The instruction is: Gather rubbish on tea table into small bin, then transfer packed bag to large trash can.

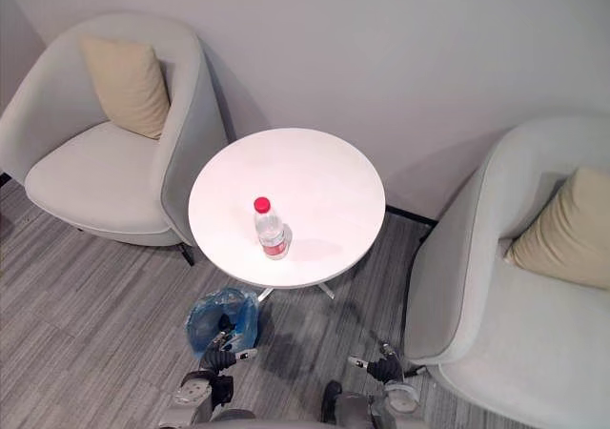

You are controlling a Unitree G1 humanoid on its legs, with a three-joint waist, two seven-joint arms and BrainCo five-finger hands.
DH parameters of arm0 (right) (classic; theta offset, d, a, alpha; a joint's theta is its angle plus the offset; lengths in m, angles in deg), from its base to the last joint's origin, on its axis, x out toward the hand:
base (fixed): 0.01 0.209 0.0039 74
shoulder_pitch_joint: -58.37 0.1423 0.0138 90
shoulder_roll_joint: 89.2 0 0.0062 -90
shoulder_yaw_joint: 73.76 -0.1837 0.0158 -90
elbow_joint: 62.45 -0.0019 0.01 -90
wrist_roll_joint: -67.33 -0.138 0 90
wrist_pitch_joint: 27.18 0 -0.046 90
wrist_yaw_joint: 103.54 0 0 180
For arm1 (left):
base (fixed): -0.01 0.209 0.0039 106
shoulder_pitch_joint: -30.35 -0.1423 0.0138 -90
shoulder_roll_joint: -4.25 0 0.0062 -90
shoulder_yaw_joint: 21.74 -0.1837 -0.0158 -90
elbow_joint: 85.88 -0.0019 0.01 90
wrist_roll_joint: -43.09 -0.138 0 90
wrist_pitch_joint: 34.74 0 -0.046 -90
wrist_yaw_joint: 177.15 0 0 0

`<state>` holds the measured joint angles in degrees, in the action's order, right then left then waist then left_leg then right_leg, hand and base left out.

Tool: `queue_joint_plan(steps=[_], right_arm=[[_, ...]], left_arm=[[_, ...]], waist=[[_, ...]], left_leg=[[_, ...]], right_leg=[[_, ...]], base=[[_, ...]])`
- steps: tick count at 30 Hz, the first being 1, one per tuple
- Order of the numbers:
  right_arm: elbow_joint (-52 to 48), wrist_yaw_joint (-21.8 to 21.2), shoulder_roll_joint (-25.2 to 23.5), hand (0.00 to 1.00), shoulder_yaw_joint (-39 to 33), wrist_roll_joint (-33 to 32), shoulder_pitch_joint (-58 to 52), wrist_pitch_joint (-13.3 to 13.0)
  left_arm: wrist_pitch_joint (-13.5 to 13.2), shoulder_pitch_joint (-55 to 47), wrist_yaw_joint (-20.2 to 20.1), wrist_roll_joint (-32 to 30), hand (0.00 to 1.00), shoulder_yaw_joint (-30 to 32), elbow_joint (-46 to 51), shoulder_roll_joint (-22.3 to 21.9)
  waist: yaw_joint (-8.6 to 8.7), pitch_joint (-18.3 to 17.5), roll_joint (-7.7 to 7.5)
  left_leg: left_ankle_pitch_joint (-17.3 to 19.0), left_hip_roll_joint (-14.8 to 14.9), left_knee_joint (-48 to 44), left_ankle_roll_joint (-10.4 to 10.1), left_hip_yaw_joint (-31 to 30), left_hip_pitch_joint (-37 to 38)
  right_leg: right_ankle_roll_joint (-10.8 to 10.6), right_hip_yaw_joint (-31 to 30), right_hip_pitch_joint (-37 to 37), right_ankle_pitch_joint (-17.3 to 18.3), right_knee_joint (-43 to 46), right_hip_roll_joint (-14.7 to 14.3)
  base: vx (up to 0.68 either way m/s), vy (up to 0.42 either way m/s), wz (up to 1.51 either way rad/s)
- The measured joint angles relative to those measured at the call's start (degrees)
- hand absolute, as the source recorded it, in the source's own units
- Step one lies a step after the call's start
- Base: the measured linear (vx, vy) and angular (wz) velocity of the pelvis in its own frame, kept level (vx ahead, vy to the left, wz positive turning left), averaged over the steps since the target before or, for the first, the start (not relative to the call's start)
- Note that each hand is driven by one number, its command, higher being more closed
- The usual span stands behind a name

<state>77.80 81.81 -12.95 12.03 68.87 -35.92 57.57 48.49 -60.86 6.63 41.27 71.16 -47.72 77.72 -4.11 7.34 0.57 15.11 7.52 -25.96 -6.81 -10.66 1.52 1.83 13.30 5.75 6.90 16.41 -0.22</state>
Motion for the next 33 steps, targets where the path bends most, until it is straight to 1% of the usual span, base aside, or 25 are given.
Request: queue_joint_plan(steps=[1, 2, 3, 4, 5, 6, 7, 8, 9, 10, 12, 15, 18, 20, 24, 27, 31, 33], right_arm=[[-0.1, 0.0, 0.0, 0.0, 0.0, -0.5, 0.3, -0.2], [-0.1, 0.0, -0.1, 0.0, 0.0, -1.1, 0.6, -0.3], [-0.1, 0.1, -0.2, 0.0, 0.0, -1.1, 0.6, -0.5], [-0.1, 0.1, -0.1, 0.0, -0.1, -1.2, 0.6, -0.5], [-0.1, 0.3, -0.1, 0.0, -0.3, -1.2, 0.6, -0.6], [0.0, 0.6, 0.4, 0.0, -0.3, -1.2, 0.6, -0.6], [0.2, 0.8, 0.2, 0.0, -0.3, -1.2, 0.5, -0.4], [0.1, 0.7, -0.3, 0.0, 0.5, -1.2, -0.1, -0.5], [0.2, 0.7, -0.2, 0.0, 0.5, -1.2, -0.3, -0.5], [0.2, 0.7, -0.1, 0.0, 0.4, -1.2, -0.3, -0.5], [0.2, 0.7, 0.2, 0.0, 0.0, -1.0, -0.5, -0.5], [0.8, 0.6, 0.3, 0.0, 0.0, -0.9, -0.9, -0.5], [2.7, 0.6, 0.3, 0.0, 0.0, -0.9, -0.4, -0.5], [3.0, 0.6, 0.3, 0.0, 0.2, -0.9, -0.4, -0.5], [3.0, 0.6, 1.5, 0.0, 0.9, -0.3, 0.1, -0.5], [2.9, 0.7, 2.1, 0.0, 1.1, -0.3, 0.4, -0.5], [0.3, 1.0, 3.4, 0.0, 3.0, -0.2, 0.8, -0.8], [-2.9, 1.1, 3.5, 0.0, 3.2, 0.4, 1.2, -1.1]], left_arm=[[0.0, -0.1, 0.0, 0.0, 0.0, 0.0, 0.0, 0.0], [0.0, -0.4, 0.0, 0.0, 0.0, 0.0, 0.0, 0.0], [0.0, -0.6, 0.0, 0.0, 0.0, 0.0, 0.0, 0.0], [0.1, -1.0, 0.0, 0.0, 0.0, 0.0, 0.0, 0.1], [0.1, -1.3, 0.0, 0.0, 0.0, 0.0, 0.0, 0.2], [0.1, -1.4, 0.0, 0.0, 0.0, -0.1, 0.0, 0.3], [0.1, -1.4, 0.0, 0.0, 0.0, -0.1, -0.3, 0.5], [0.1, -1.4, 0.1, 0.0, 0.0, -0.5, -0.8, 1.3], [0.1, -1.4, 0.1, 0.0, 0.0, -1.0, -0.8, 1.8], [0.1, -1.5, 0.1, 0.0, 0.0, -1.0, -0.9, 2.0], [0.1, -1.6, 0.1, 0.0, 0.0, -1.0, -2.3, 2.0], [0.1, -1.7, 0.0, 0.0, 0.0, -1.1, -3.1, 2.4], [0.1, -1.9, 0.0, -0.1, 0.0, -1.2, -4.1, 2.9], [0.1, -2.1, 0.0, -0.1, 0.0, -1.2, -5.0, 3.5], [0.1, -2.7, 0.0, -0.1, 0.0, -1.3, -5.0, 4.4], [0.1, -2.7, 0.0, -0.1, 0.0, -1.5, -5.0, 5.1], [-0.1, -3.0, 0.1, -0.1, 0.0, -1.6, -5.1, 6.0], [-0.1, -3.2, 0.1, -0.1, 0.0, -1.8, -5.0, 6.3]], waist=[[-0.14, 0.1, -0.18], [-0.13, 0.1, -0.16], [-0.12, 0.1, -0.12], [-0.18, 0.2, -0.21], [-0.17, 0.0, 0.23], [-0.13, 0.0, 0.93], [-0.43, -0.1, 0.27], [-1.25, -0.2, -0.25], [-1.29, -0.8, -1.48], [-1.46, -0.8, -1.48], [-1.16, -1.0, -0.93], [-1.2, -2.2, -0.76], [-1.18, -2.4, -0.99], [-1.2, -2.8, -1.46], [-1.0, -3.0, -1.91], [-1.0, -3.2, -2.21], [-1.01, -3.3, -2.39], [-0.77, -3.3, -2.63]], left_leg=[[-0.4, 0.1, -5.2, -1.0, 2.1, -2.6], [1.2, 0.9, -7.3, 1.1, 4.9, -4.3], [2.0, 1.1, -7.1, 1.9, 6.4, -5.0], [2.4, 1.1, -5.1, 2.6, 8.8, -6.5], [2.2, 0.9, -2.1, 2.7, 9.6, -7.2], [0.3, 0.5, 2.5, 2.6, 9.5, -7.6], [-0.2, 0.1, 3.4, 2.9, 10.3, -7.0], [-1.6, -1.3, 6.1, 3.6, 11.2, -6.3], [-2.3, -2.0, 7.4, 4.2, 11.9, -5.3], [-2.6, -2.5, 8.2, 4.5, 12.2, -4.9], [-3.8, -4.4, 10.6, 5.5, 12.4, -2.9], [-5.8, -6.2, 14.3, 6.3, 12.4, -1.5], [-6.7, -6.8, 16.3, 6.5, 12.2, -0.5], [-7.5, -7.4, 17.5, 6.7, 12.0, -0.1], [-8.8, -7.9, 19.1, 6.9, 11.1, 0.1], [-9.6, -8.1, 20.0, 7.0, 10.5, 0.2], [-10.4, -8.4, 20.4, 7.1, 10.0, 0.2], [-11.8, -8.6, 22.1, 7.0, 9.5, 0.4]], right_leg=[[0.1, -0.1, -1.3, 0.0, -1.6, 0.1], [0.6, -0.1, -2.1, -0.3, -2.8, 0.2], [0.6, -0.1, -2.4, -0.4, -3.2, 0.3], [0.2, -0.1, -2.7, -0.7, -3.6, 0.5], [-0.1, -0.1, -2.8, -0.8, -3.6, 0.7], [-0.8, -0.5, -2.8, -1.0, -3.2, 0.5], [-1.6, -1.5, -2.7, -1.2, -3.3, 0.8], [-2.8, -2.4, -2.6, -2.0, -4.8, 1.5], [-3.1, -2.8, -2.8, -2.8, -5.9, 2.2], [-3.3, -3.1, -3.0, -3.2, -6.5, 2.5], [-4.5, -3.3, -4.7, -4.2, -8.4, 4.1], [-5.4, -3.3, -5.1, -5.2, -10.2, 5.5], [-5.6, -3.2, -6.3, -6.1, -11.9, 5.8], [-5.7, -3.0, -6.6, -6.9, -13.4, 5.8], [-5.5, -2.3, -7.8, -8.7, -16.5, 5.8], [-5.1, -2.1, -8.0, -9.3, -17.3, 5.8], [-4.9, -2.0, -8.5, -10.5, -18.7, 5.8], [-4.6, -2.2, -8.2, -10.9, -18.9, 5.8]], base=[[0.04, -0.05, 0.2], [0.02, -0.004, 0.13], [0.0, 0.049, 0.05], [-0.01, 0.067, 0.0], [0.0, 0.133, -0.05], [0.02, 0.135, -0.15], [0.02, 0.159, -0.21], [0.03, 0.122, -0.21], [0.03, 0.121, -0.14], [0.02, 0.125, -0.07], [0.0, 0.138, 0.01], [0.0, 0.102, 0.06], [0.01, 0.026, 0.02], [0.0, 0.023, 0.04], [-0.03, 0.001, 0.08], [-0.04, -0.009, 0.07], [-0.06, -0.006, 0.04], [-0.09, -0.011, 0.08]])
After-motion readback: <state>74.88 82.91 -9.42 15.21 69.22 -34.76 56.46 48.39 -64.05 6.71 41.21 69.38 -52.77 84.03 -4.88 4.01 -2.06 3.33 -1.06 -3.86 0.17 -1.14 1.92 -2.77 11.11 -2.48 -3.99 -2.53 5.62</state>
